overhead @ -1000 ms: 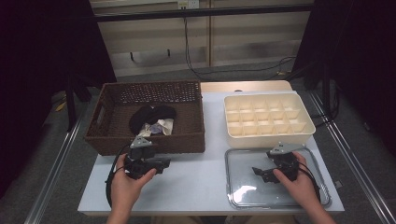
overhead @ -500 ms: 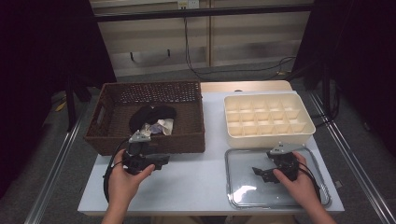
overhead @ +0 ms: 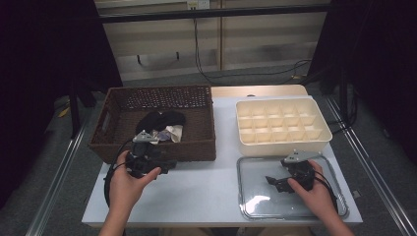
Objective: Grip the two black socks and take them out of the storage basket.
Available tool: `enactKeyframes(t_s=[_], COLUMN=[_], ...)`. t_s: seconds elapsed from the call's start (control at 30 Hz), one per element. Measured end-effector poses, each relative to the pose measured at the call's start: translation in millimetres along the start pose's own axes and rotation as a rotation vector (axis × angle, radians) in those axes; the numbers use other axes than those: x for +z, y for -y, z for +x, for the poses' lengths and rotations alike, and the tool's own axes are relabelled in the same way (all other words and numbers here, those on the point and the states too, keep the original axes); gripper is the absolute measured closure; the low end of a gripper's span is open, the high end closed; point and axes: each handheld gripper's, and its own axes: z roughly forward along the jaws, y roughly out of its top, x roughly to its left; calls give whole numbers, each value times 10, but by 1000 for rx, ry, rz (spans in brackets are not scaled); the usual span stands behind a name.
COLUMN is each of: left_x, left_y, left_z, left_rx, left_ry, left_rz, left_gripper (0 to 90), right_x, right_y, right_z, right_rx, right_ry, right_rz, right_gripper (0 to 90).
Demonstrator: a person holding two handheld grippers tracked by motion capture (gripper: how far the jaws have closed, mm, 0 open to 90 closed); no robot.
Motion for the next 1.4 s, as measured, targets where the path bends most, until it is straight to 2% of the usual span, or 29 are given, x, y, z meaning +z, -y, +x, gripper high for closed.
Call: enactKeyframes(t_s=[0.03, 0.3, 0.33, 0.57, 0.8, 0.97, 1.4], left_x=[-36, -124, -149, -212, -202, -156, -22], left_y=[-41, -212, -269, -436, -524, -551, -616], left_z=[4, 29, 38, 29, 60, 117, 400], left_rx=[12, 6, 12, 16, 12, 9, -47], left_ry=[0, 25, 15, 20, 11, -3, -39], left_rz=[1, 12, 14, -4, -15, -7, -21], left_gripper=[284, 284, 284, 285, 285, 285, 288], right_x=[0, 0, 0, 0, 1, 0, -3], right_y=[0, 0, 0, -1, 0, 1, 3], right_z=[0, 2, 1, 0, -1, -2, 2], right_rx=[-1, 3, 1, 2, -1, -1, 3], right_ry=[0, -1, 0, 0, 0, 0, 1], right_rz=[0, 1, 1, 1, 0, -1, 0], right_gripper=[141, 140, 140, 141, 140, 141, 141])
